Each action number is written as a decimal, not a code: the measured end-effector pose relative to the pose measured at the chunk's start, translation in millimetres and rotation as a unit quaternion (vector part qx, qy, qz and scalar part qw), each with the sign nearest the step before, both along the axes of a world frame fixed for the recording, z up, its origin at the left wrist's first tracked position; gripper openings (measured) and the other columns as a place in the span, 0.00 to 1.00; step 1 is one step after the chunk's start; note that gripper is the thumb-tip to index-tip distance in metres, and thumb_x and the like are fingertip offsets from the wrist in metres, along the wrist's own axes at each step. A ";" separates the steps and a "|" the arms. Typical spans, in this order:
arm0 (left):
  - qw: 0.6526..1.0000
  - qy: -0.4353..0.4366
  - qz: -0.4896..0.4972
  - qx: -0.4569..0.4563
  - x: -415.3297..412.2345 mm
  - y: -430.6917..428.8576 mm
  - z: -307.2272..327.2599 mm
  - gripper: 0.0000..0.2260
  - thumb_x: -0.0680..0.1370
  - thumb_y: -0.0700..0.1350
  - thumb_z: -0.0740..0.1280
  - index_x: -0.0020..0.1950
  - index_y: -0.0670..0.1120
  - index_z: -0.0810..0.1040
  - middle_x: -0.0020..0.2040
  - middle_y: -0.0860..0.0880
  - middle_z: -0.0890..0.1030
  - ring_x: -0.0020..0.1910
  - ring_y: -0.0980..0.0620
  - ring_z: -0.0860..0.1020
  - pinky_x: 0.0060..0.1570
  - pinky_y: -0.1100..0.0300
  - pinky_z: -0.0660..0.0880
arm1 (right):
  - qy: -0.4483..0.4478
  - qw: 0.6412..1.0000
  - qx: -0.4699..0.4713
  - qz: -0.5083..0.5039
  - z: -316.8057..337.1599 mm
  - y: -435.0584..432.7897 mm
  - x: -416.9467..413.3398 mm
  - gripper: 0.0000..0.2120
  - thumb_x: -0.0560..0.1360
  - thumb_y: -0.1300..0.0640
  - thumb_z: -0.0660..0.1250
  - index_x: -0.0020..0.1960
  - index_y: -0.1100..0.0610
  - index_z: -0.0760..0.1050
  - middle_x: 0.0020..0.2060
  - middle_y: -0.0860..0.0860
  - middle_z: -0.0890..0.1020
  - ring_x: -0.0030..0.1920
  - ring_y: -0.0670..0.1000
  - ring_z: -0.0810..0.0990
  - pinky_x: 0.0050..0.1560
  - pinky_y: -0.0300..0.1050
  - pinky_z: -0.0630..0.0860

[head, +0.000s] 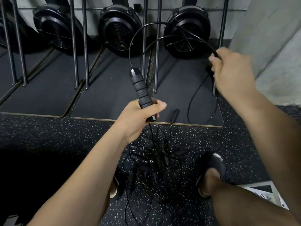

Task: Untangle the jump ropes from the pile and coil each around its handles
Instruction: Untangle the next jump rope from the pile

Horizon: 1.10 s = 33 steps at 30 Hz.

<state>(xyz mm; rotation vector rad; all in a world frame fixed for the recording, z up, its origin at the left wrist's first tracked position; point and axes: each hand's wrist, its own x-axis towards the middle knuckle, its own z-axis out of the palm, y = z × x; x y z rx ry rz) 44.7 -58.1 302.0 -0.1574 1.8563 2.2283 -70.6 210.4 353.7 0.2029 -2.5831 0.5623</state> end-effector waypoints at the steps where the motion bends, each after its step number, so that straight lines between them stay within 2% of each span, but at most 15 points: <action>1: 1.000 -0.001 -0.003 -0.004 -0.1 -0.2 -0.7 0.06 0.79 0.43 0.76 0.53 0.44 0.83 0.41 0.46 0.78 0.40 0.52 0.76 0.49 0.57 0.72 | 0.007 1.000 -0.001 0.005 1.8 0.3 -2.0 0.18 0.84 0.45 0.54 0.54 0.56 0.76 0.43 0.61 0.85 0.43 0.65 0.84 0.47 0.59 0.81; 3: 1.000 0.000 -0.010 -0.009 0.5 0.6 -0.5 0.06 0.79 0.43 0.76 0.54 0.44 0.83 0.41 0.46 0.78 0.40 0.52 0.76 0.48 0.57 0.72 | -0.021 1.000 0.016 0.006 -1.0 -1.0 -4.0 0.17 0.86 0.50 0.58 0.66 0.60 0.77 0.51 0.64 0.85 0.51 0.67 0.83 0.51 0.56 0.78; 5: 1.000 -0.001 -0.012 -0.011 1.0 2.6 1.6 0.07 0.79 0.43 0.76 0.55 0.44 0.83 0.41 0.47 0.78 0.40 0.53 0.76 0.48 0.57 0.72 | -0.141 0.987 0.066 -0.027 -9.9 -3.8 -2.0 0.27 0.85 0.57 0.64 0.81 0.63 0.63 0.60 0.67 0.82 0.59 0.69 0.81 0.57 0.57 0.76; 6: 1.000 -0.003 -0.009 -0.010 1.3 3.4 2.5 0.06 0.79 0.43 0.76 0.54 0.44 0.83 0.41 0.47 0.78 0.40 0.53 0.76 0.48 0.58 0.72 | -0.204 0.974 0.088 -0.049 -14.4 -6.2 3.7 0.32 0.84 0.60 0.66 0.83 0.63 0.57 0.62 0.69 0.80 0.60 0.70 0.80 0.56 0.58 0.76; 7: 1.000 -0.006 -0.007 -0.008 1.4 4.0 2.7 0.06 0.79 0.44 0.76 0.52 0.45 0.83 0.41 0.47 0.78 0.40 0.53 0.76 0.48 0.57 0.72 | -0.239 0.964 0.098 -0.064 -17.3 -9.2 11.9 0.31 0.83 0.63 0.67 0.82 0.64 0.57 0.61 0.70 0.80 0.60 0.70 0.79 0.54 0.57 0.75; 10: 1.000 -0.015 -0.007 -0.005 2.5 8.8 1.2 0.06 0.78 0.44 0.77 0.49 0.48 0.81 0.41 0.48 0.78 0.40 0.52 0.77 0.50 0.56 0.73 | -0.296 0.954 0.039 -0.019 -16.5 -27.7 49.3 0.13 0.81 0.63 0.67 0.65 0.60 0.73 0.54 0.63 0.84 0.54 0.64 0.82 0.49 0.52 0.76; 12: 1.000 -0.011 -0.003 -0.004 3.3 14.5 -1.0 0.06 0.78 0.44 0.77 0.49 0.47 0.81 0.41 0.49 0.80 0.41 0.51 0.78 0.50 0.55 0.75 | -0.439 0.893 -0.037 0.088 -19.0 -46.8 79.9 0.12 0.80 0.61 0.73 0.62 0.54 0.77 0.49 0.56 0.87 0.45 0.55 0.86 0.43 0.50 0.81; 14: 1.000 -0.005 -0.008 0.008 3.2 19.9 -4.2 0.06 0.79 0.45 0.77 0.50 0.45 0.82 0.43 0.47 0.82 0.45 0.48 0.81 0.55 0.50 0.78 | -0.530 0.817 -0.121 0.192 -24.5 -62.6 102.7 0.19 0.77 0.56 0.79 0.65 0.52 0.76 0.45 0.50 0.86 0.38 0.49 0.82 0.36 0.45 0.79; 16: 1.000 -0.001 -0.016 0.010 3.1 23.2 -4.5 0.08 0.80 0.47 0.76 0.50 0.43 0.82 0.44 0.45 0.84 0.47 0.46 0.83 0.55 0.47 0.81 | -0.524 0.797 -0.197 0.226 -34.0 -70.8 108.9 0.21 0.75 0.48 0.80 0.65 0.49 0.79 0.41 0.46 0.84 0.39 0.46 0.79 0.36 0.44 0.76; 19: 1.000 0.010 -0.012 -0.028 5.4 27.2 -0.1 0.09 0.81 0.48 0.75 0.49 0.43 0.82 0.41 0.46 0.83 0.42 0.45 0.82 0.44 0.55 0.81 | -0.496 0.810 -0.245 0.193 -43.8 -81.6 106.8 0.17 0.71 0.44 0.80 0.58 0.44 0.84 0.39 0.43 0.84 0.41 0.46 0.78 0.41 0.47 0.74; 22: 0.999 0.017 -0.029 -0.039 10.0 36.1 1.5 0.10 0.82 0.47 0.74 0.51 0.39 0.80 0.39 0.42 0.83 0.38 0.40 0.80 0.37 0.53 0.78 | -0.467 0.807 -0.312 0.182 -49.5 -92.7 110.7 0.17 0.74 0.57 0.72 0.60 0.41 0.82 0.39 0.49 0.82 0.40 0.50 0.77 0.37 0.48 0.73; 24: 0.998 0.017 -0.032 -0.045 10.2 39.1 0.7 0.13 0.82 0.48 0.74 0.57 0.38 0.81 0.40 0.42 0.84 0.36 0.40 0.80 0.36 0.51 0.75 | -0.452 0.804 -0.343 0.180 -49.9 -93.2 113.5 0.19 0.78 0.65 0.68 0.59 0.43 0.82 0.42 0.53 0.86 0.41 0.50 0.81 0.37 0.48 0.75; 27: 0.998 0.011 -0.032 -0.061 9.4 40.6 -0.9 0.13 0.80 0.50 0.76 0.60 0.44 0.84 0.44 0.45 0.86 0.40 0.45 0.83 0.42 0.48 0.79 | -0.434 0.794 -0.388 0.176 -51.6 -92.0 118.4 0.20 0.77 0.70 0.68 0.58 0.47 0.84 0.51 0.55 0.89 0.51 0.53 0.86 0.49 0.52 0.82; 29: 0.997 0.004 -0.044 -0.070 8.4 42.6 -6.3 0.12 0.80 0.51 0.76 0.61 0.47 0.85 0.47 0.48 0.87 0.43 0.49 0.85 0.48 0.49 0.81 | -0.434 0.779 -0.411 0.190 -53.1 -86.1 122.2 0.20 0.75 0.73 0.68 0.58 0.52 0.85 0.50 0.54 0.89 0.51 0.54 0.85 0.51 0.51 0.82; 33: 0.988 0.017 -0.068 -0.140 5.4 38.7 -9.3 0.13 0.80 0.55 0.75 0.62 0.52 0.85 0.54 0.52 0.89 0.56 0.53 0.86 0.65 0.48 0.80 | -0.460 0.713 -0.484 0.215 -45.3 -67.6 122.0 0.17 0.75 0.74 0.70 0.60 0.60 0.82 0.55 0.58 0.87 0.54 0.51 0.84 0.60 0.54 0.79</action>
